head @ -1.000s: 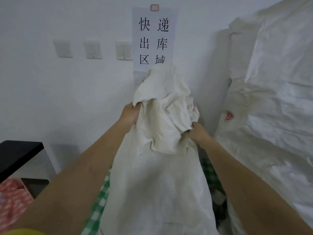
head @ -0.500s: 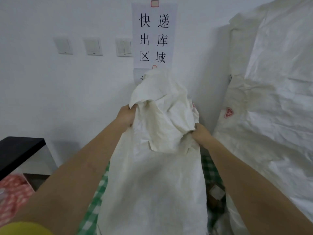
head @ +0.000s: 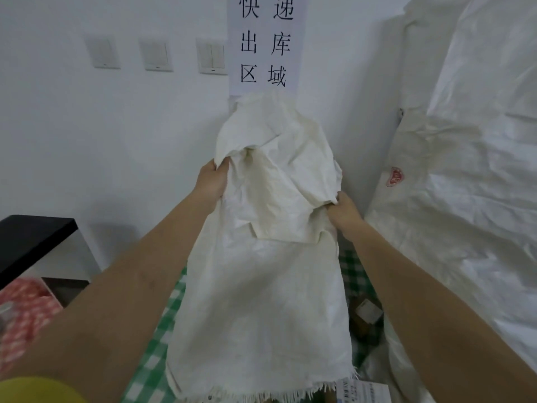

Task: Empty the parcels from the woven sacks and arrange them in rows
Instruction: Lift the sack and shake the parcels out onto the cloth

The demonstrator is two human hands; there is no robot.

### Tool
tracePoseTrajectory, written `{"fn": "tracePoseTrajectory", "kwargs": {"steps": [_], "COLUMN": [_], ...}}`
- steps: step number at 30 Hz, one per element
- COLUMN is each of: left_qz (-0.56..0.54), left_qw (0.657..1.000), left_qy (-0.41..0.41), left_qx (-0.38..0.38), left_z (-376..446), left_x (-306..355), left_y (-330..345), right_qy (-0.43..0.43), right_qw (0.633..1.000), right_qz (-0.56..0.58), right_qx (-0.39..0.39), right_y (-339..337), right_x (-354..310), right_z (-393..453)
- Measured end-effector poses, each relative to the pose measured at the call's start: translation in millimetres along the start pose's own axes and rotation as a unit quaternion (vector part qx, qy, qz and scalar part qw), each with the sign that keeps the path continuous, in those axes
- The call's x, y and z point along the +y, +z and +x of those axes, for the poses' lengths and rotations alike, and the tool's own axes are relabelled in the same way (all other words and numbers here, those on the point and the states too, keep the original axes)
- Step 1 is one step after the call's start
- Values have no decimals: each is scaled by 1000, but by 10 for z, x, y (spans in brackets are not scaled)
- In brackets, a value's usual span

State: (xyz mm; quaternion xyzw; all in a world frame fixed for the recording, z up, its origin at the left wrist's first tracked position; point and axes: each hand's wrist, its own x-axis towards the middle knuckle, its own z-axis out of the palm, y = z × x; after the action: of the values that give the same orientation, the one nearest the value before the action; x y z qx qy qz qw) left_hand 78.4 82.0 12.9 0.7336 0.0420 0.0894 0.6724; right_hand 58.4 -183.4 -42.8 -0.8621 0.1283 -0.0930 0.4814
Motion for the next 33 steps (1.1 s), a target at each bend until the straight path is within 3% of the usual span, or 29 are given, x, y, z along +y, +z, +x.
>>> {"fn": "tracePoseTrajectory", "kwargs": {"steps": [5, 9, 20, 23, 26, 29, 33], "left_qz": [41, 112, 118, 155, 166, 158, 123], "left_qw": [998, 985, 988, 984, 984, 986, 991], "left_qy": [17, -47, -37, -23, -12, -13, -23], "left_qx": [-50, -122, -92, -80, -71, -59, -57], "left_z": [2, -6, -115, -159, -194, -210, -274], "left_x": [-90, -332, -622, -662, -719, -777, -847], "left_y": [-92, -224, -83, -49, -40, -61, -63], "right_qy": [-6, -15, -58, -65, -66, -53, -84], "right_qw": [1000, 999, 990, 988, 986, 991, 991], "right_qz": [-7, -17, 104, 132, 145, 78, -67], "right_qx": [21, 43, 81, 47, -54, -92, -85], "right_y": [-12, -5, 102, 81, 65, 84, 285], "right_x": [30, 59, 142, 224, 281, 251, 258], "right_z": [-24, -82, -362, -397, -458, -509, -519]}}
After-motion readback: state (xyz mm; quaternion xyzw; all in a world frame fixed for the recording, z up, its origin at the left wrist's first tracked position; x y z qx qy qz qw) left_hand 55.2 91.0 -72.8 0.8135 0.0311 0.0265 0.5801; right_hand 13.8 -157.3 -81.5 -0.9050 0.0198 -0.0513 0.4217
